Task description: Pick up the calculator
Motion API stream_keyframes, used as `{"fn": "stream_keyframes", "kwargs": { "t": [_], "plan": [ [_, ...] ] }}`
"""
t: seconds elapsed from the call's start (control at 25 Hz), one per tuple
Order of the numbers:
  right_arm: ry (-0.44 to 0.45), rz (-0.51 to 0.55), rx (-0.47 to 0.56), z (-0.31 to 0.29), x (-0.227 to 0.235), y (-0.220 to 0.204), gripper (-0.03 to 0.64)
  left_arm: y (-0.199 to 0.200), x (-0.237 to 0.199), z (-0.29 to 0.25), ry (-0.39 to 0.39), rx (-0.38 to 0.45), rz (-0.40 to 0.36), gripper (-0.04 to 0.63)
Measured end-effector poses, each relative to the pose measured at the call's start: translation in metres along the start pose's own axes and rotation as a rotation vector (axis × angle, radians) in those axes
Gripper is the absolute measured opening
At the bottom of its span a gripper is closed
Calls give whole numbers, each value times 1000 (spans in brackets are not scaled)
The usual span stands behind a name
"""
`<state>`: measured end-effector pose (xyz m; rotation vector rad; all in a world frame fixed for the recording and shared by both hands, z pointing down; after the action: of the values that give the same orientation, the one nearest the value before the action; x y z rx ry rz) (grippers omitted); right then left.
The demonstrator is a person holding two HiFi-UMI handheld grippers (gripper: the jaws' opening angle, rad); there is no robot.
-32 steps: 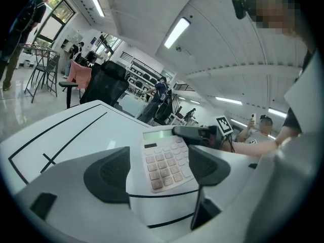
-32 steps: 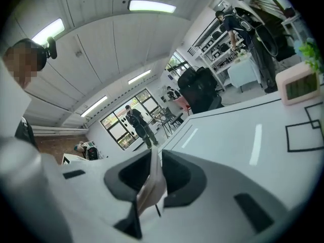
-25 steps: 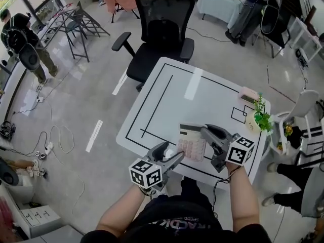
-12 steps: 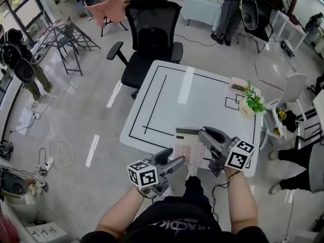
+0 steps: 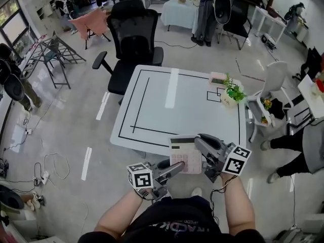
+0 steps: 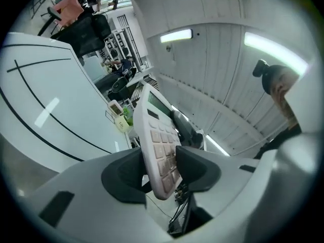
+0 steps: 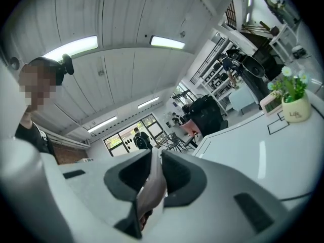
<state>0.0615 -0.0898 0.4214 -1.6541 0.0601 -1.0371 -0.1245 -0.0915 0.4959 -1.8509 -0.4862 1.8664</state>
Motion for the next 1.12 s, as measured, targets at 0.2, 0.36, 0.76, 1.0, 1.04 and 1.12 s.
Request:
{"fn": "stream_keyframes", "kwargs": {
  "t": [0.2,0.36,0.76,1.0,1.04,1.12],
  "plan": [
    [-29,21,35,46,-1,3,70,-22,24,-22,-50,34,32,129],
    [-69,44,48,89,3,0,74,-52,43,-49,-37,56,36,104],
    [-96,72,39,183,-8,-23,78,-128,95,-69,81,208,29,66],
    [-104,168,28,206,-22,-32,78,-151,118,-45,182,354,-3,64],
    [-116,206,19,208,-26,-33,78,-154,121,-39,201,381,-7,64],
    [-142,312,-10,212,-37,-37,66,-159,129,-27,235,426,-19,64]
  ]
}}
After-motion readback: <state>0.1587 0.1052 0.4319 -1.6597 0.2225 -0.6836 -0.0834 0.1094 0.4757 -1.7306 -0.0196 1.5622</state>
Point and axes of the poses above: the fingertips, and each gripper's own axes: z backward along the fingers, x to its right, y out of its top, the point moved 7 cm from there along z, backward along the fingers, and after that the axes turned 1 degree about y, right-handed, at the moved point
